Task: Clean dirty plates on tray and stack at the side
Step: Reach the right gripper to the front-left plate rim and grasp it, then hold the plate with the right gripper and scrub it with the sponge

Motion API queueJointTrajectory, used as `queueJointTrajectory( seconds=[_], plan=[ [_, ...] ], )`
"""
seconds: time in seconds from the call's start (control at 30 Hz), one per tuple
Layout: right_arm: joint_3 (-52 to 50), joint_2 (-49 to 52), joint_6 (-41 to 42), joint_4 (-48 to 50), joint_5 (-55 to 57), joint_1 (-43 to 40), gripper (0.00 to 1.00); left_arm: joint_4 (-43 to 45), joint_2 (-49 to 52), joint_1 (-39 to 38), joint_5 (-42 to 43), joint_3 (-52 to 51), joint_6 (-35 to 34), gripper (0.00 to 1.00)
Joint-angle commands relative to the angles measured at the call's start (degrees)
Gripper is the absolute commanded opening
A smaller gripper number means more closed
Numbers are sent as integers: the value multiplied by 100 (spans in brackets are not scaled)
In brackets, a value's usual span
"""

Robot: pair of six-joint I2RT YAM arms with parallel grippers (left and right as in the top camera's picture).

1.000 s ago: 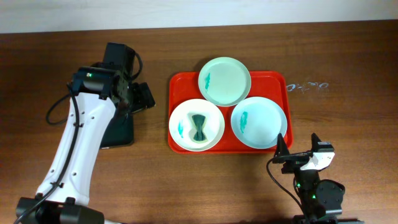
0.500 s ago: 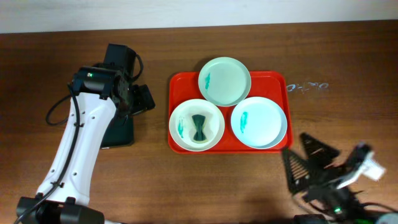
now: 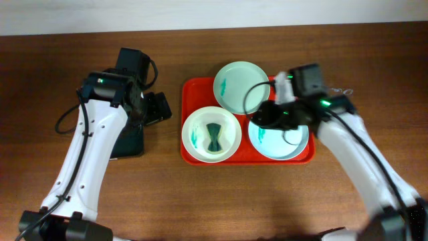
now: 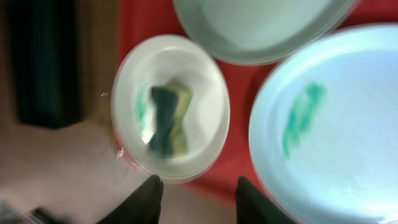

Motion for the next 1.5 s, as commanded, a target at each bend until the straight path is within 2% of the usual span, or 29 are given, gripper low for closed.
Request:
queueJointTrajectory(
  seconds=[0.0, 0.13, 0.2, 0.53, 0.6, 0.67, 0.7, 0.8, 0.87, 0.93, 0.97, 1.07, 1.3, 1.4, 1.47],
  plan=[
    [-46, 855, -168, 496, 118, 221, 41, 7, 13, -17, 26, -4, 72, 100],
    [-46, 1528, -310, 914, 114, 249, 40, 50, 13, -17, 26, -2, 72, 100],
    [-46, 1609, -595, 984, 118, 361, 40, 118, 13, -17, 26, -2, 72, 100],
    [-50, 2057, -592, 1106, 614, 562, 41, 138, 13, -17, 31, -4, 72, 99],
    [-50, 2087, -592, 1082, 616, 553, 41, 136, 13, -17, 31, -4, 74, 86],
    [-50, 2087, -592, 1045, 616, 540, 39, 140, 15, -107, 26, -4, 74, 68],
    [-50, 2087, -592, 1043, 638, 542, 34, 142, 15, -157, 26, -4, 74, 64],
    [-50, 2087, -575, 999, 793, 542, 34, 227, 15, -361, 28, -140, 74, 63],
    [-50, 2127, -575, 964, 887, 542, 33, 529, 20, -511, 81, -503, 72, 62],
    [-50, 2129, -573, 955, 863, 546, 25, 986, 39, -638, 540, -887, 221, 60],
    [-50, 2129, -575, 955, 817, 546, 25, 1344, 72, -699, 979, -1099, 494, 60],
    [-50, 2129, -573, 955, 734, 546, 25, 2144, 238, -892, 1440, -1545, 507, 59],
    [-50, 2129, -570, 955, 713, 549, 15, 2909, 1001, -1467, 1445, -1694, 527, 59],
    [-50, 2129, -570, 955, 713, 546, 15, 3132, 1360, -1696, 1471, -1694, 527, 59],
    [-50, 2129, -570, 955, 708, 549, 15, 3193, 1561, -1764, 1486, -1694, 527, 55]
  ],
)
